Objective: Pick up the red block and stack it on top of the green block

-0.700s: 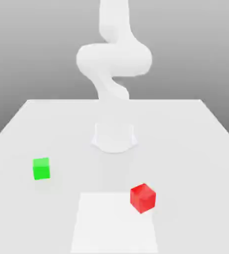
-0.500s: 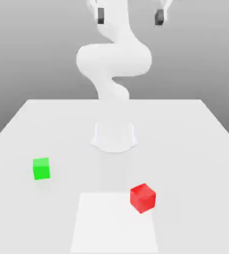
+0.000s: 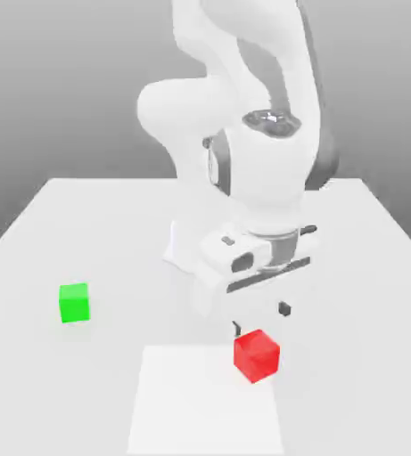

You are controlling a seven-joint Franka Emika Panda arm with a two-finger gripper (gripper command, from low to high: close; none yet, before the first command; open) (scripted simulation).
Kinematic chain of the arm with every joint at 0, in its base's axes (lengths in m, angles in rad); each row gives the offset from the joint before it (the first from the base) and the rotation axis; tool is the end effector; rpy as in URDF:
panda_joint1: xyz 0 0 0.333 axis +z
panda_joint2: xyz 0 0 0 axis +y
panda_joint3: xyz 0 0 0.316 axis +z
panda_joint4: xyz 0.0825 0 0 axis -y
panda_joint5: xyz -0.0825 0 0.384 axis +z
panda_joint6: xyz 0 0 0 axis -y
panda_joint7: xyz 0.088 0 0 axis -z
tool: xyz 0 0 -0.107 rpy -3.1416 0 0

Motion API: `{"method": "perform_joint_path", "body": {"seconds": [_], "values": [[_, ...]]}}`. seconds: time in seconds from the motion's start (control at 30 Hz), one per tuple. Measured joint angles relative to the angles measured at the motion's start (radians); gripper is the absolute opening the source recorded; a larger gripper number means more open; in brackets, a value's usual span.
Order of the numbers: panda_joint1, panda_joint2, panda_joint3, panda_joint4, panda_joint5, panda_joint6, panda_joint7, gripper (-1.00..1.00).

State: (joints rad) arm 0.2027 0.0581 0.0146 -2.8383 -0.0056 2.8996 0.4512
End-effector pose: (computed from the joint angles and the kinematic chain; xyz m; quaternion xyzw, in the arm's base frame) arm 0.3537 0.0786 0.1845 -0.9935 0.1140 -0.0016 0.0003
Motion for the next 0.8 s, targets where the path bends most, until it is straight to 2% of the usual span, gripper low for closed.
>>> {"method": "perform_joint_path", "body": {"seconds": [0.1,0.13,0.37,0.6,0.8], "values": [[0.004,0.109,-0.005,0.013,-0.007,0.093,0.004,0.00],[0.006,0.141,-0.007,0.018,-0.008,0.121,0.005,-1.00],[0.005,0.147,-0.006,0.019,-0.012,0.125,0.008,-1.00],[-0.002,-0.079,0.003,-0.014,0.004,-0.068,-0.007,-1.00],[-0.172,-0.192,-0.146,-0.053,-0.087,-0.139,-0.203,-1.00]]}}
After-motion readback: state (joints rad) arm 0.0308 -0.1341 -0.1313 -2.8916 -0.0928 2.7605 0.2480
